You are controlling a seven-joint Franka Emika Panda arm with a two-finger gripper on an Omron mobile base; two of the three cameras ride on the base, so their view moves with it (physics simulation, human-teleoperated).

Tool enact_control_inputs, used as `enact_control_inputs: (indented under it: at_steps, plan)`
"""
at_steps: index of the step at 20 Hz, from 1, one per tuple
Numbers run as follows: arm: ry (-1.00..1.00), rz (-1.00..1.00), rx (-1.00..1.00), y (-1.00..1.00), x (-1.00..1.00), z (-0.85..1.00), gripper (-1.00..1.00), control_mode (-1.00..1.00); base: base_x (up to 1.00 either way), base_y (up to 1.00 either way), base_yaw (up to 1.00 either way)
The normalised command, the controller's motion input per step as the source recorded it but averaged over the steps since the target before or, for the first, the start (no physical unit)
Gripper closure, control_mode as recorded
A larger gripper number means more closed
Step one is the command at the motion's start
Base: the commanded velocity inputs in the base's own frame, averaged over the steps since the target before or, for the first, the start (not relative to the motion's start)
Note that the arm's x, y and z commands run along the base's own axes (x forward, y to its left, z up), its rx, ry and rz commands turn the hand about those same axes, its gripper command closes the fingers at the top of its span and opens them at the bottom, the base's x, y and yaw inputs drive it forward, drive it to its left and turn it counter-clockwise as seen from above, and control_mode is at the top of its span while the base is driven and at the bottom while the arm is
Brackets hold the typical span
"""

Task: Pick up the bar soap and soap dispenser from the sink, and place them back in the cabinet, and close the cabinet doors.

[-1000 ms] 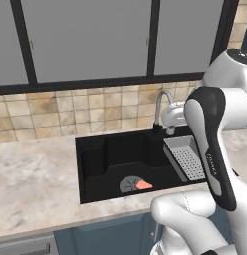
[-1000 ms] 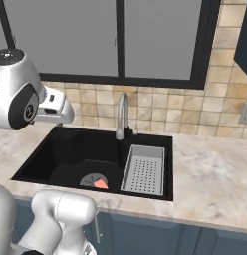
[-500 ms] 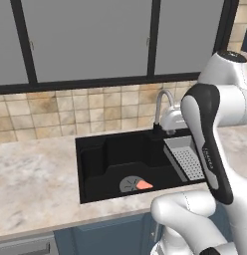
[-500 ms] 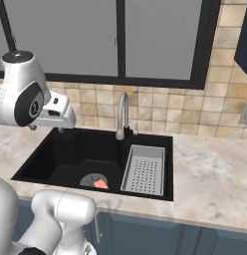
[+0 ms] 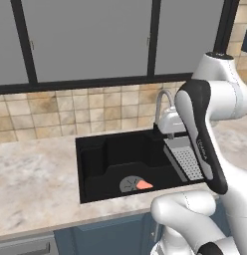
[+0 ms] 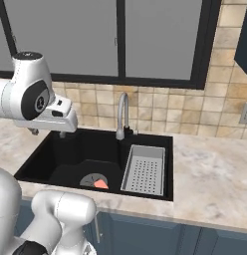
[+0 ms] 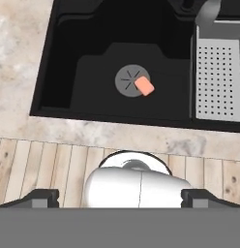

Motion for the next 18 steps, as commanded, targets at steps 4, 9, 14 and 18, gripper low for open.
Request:
enact_control_inputs:
  at_steps: [4, 9, 14, 18]
  plan:
    - [0.04, 0.0, -0.04, 0.0, 0.1, -0.19, -1.0, -1.0, 0.0, 0.0, 0.0]
    - [0.0, 0.0, -0.04, 0.0, 0.27, -0.13, -1.0, -1.0, 0.0, 0.0, 0.0]
    - [0.0, 0.0, -0.02, 0.0, 0.32, -0.09, -1.0, -1.0, 0.0, 0.0, 0.0]
    - [-0.05, 0.0, 0.0, -0.02, 0.15, -0.14, -1.0, -1.0, 0.0, 0.0, 0.0]
